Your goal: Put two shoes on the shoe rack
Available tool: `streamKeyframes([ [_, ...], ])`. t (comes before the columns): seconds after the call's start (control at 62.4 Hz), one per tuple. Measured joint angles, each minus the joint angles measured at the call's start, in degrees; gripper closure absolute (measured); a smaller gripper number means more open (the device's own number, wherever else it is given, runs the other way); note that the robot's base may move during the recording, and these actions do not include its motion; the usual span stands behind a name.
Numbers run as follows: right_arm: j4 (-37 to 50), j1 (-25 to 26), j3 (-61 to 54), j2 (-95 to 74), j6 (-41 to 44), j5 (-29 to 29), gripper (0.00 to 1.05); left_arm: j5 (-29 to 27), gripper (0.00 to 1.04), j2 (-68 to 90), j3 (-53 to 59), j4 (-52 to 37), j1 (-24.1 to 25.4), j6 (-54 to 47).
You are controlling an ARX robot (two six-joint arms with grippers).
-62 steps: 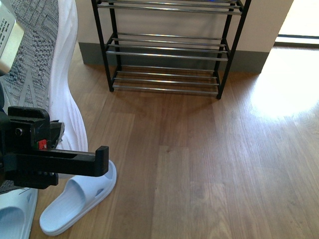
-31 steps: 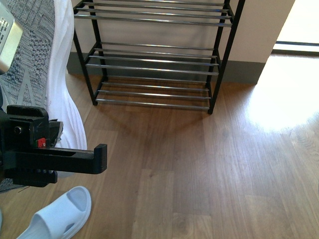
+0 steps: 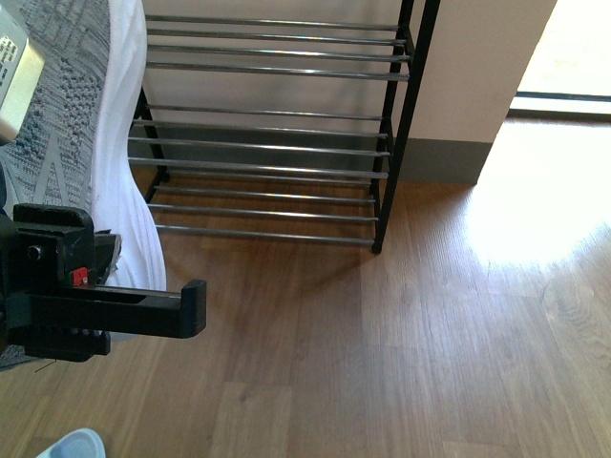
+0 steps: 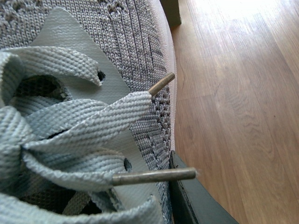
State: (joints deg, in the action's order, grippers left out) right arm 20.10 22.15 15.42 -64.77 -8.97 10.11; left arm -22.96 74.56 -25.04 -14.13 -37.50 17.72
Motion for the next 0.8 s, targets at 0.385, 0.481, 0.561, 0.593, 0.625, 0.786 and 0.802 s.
streamKeyframes([
  [0.385,0.0,-0.02,0.02,0.0,0.0,-0.13,1.01,0.15,1.01,0.02,0.0,0.0,0.0,0.09],
  [0.481,0.02,-0.02,0.02,0.04,0.0,0.0,1.01,0.15,1.01,0.0,0.0,0.02,0.0,0.07],
  [0.561,0.02,-0.02,0.04,-0.07,0.0,-0.07,1.01,0.22,1.01,0.04,0.0,0.02,0.07,0.04],
  [0.593,0.02,0.0,0.02,-0.09,0.0,-0.15,1.01,0.2,1.01,0.04,0.0,0.0,0.07,0.07],
  [0.625,0.02,0.0,0.02,-0.09,0.0,-0.13,1.01,0.2,1.01,0.04,0.0,0.0,0.07,0.09],
  [0.786,0.04,-0.02,0.09,-0.04,0.0,0.02,1.01,0.13,1.01,0.04,0.0,0.0,0.11,0.09],
  [0.802,0.04,-0.02,0.09,-0.04,0.0,0.0,1.01,0.11,1.01,0.04,0.0,0.0,0.11,0.11],
])
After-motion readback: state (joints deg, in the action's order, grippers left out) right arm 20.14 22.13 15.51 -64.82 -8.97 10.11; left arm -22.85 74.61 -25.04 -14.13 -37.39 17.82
